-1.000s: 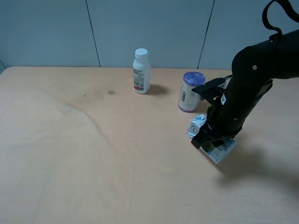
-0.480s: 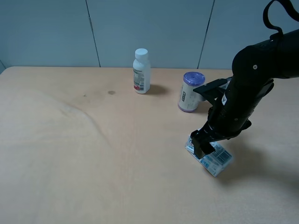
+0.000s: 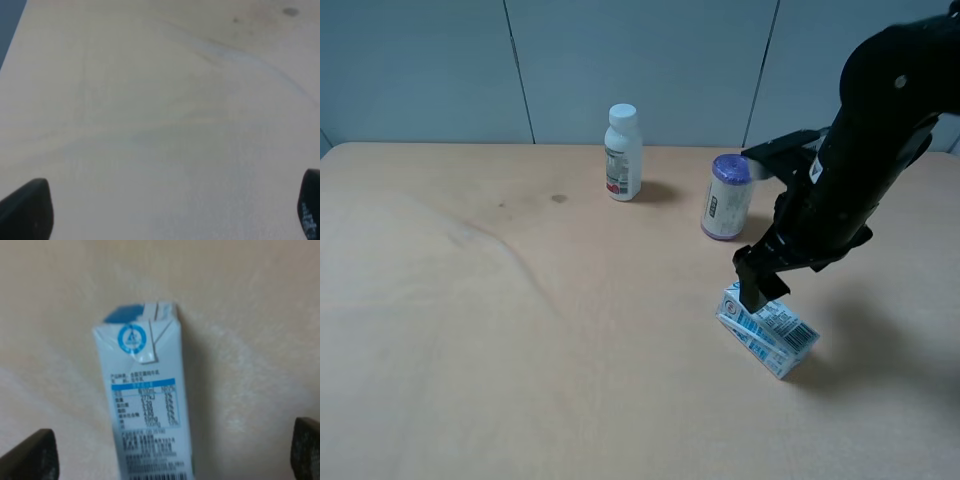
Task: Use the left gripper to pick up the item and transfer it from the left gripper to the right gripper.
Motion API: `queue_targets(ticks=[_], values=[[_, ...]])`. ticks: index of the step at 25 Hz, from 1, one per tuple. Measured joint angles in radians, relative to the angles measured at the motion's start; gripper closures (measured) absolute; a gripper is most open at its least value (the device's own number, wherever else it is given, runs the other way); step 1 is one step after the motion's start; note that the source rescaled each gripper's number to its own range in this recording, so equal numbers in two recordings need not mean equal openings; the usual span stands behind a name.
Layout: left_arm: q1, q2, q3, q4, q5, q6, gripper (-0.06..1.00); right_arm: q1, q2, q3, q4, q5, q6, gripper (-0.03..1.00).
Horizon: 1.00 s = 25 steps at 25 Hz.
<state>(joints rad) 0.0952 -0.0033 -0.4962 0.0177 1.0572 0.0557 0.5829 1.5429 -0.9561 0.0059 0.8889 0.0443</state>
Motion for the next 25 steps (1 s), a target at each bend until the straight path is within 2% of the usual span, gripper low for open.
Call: queue_targets(ticks=[10,19,25], values=[[0.0,0.0,0.0,0.0,0.0,0.0,-0.03,0.0,-0.273,-0.069,0.0,0.108,0.0,-0.03],[0.0,0.0,0.0,0.0,0.0,0.0,-0.03,0.0,-0.559,-0.063,0.0,0.264,0.022,-0.03],[0.0,0.0,0.0,0.0,0.0,0.0,-0.03,0.0,-0.758,0.052,0.0,0.24,0.022,-0.03]])
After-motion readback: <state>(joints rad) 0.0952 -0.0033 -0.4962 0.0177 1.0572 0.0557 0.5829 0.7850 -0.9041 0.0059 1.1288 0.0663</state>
